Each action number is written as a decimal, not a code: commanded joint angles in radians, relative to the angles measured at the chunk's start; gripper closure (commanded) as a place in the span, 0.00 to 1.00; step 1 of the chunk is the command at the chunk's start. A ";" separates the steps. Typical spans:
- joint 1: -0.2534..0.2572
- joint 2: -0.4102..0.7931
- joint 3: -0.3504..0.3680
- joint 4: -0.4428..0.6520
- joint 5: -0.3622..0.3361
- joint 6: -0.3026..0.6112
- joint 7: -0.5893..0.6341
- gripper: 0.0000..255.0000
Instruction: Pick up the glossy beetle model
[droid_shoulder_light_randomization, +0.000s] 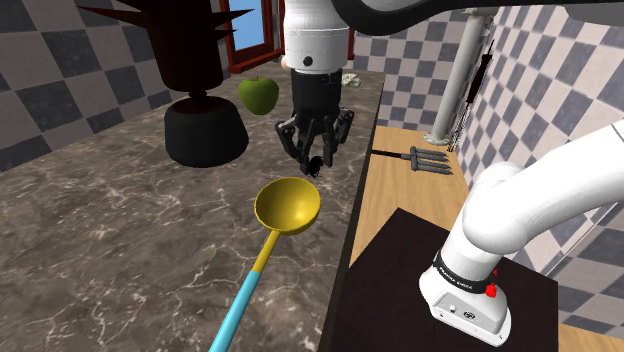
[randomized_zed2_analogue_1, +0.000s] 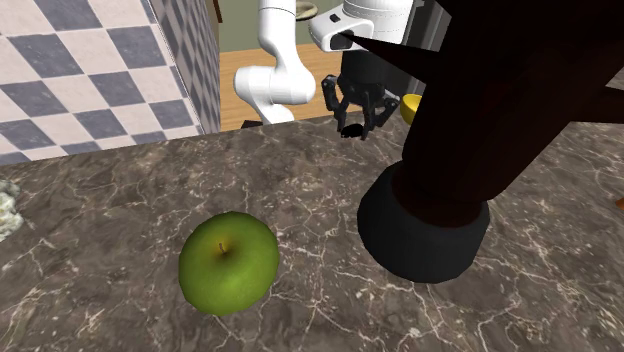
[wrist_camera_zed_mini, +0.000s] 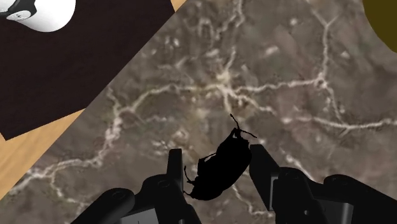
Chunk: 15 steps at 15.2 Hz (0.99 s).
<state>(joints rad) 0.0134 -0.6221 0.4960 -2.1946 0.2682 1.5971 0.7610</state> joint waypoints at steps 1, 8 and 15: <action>0.000 0.000 0.000 -0.001 0.000 0.001 0.000 1.00; -0.001 0.002 -0.003 0.014 -0.003 -0.012 0.000 1.00; -0.011 0.024 -0.017 0.123 -0.019 -0.100 0.007 1.00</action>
<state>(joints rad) 0.0049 -0.6030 0.4818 -2.0894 0.2531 1.5106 0.7684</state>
